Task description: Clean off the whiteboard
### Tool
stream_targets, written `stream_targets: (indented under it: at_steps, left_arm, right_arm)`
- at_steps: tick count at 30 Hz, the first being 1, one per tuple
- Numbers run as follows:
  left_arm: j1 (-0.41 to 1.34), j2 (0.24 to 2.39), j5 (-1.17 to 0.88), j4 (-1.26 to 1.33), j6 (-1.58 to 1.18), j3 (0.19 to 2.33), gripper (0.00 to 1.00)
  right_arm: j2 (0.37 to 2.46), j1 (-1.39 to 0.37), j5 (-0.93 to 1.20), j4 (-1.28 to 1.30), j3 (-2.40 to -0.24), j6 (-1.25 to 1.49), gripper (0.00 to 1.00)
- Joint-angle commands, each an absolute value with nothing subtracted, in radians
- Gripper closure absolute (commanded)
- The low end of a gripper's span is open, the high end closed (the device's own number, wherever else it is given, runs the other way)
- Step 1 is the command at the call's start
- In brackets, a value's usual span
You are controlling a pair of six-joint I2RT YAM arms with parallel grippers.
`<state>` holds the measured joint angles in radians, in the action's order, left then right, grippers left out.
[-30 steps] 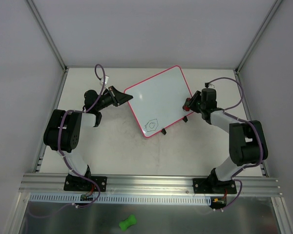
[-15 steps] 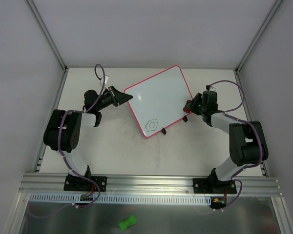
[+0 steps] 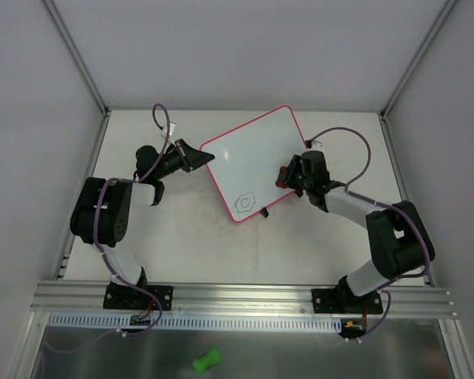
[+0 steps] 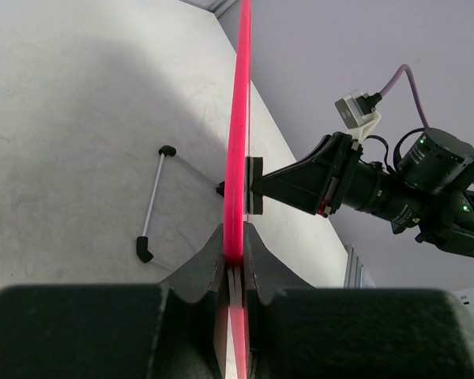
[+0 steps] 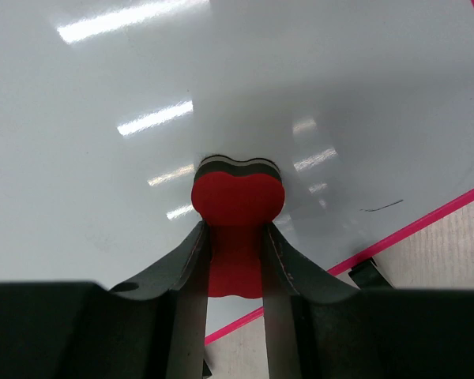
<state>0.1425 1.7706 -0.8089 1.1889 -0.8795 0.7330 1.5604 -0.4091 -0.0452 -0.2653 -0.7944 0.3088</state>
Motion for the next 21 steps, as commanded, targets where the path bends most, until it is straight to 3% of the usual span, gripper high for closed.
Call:
stream_targets:
  at_steps: [1,21]
  left_arm:
    - [0.16,1.775,-0.857,1.19,-0.79,0.727,1.0]
    - [0.16,1.772,-0.861,1.192,-0.787,0.726,1.0]
  right_arm:
    - [1.586,-0.448,0.028,-0.18,-0.788,0.311,0.99]
    - [1.658,-0.186,0.008,-0.235,-0.819,0.399,1.0]
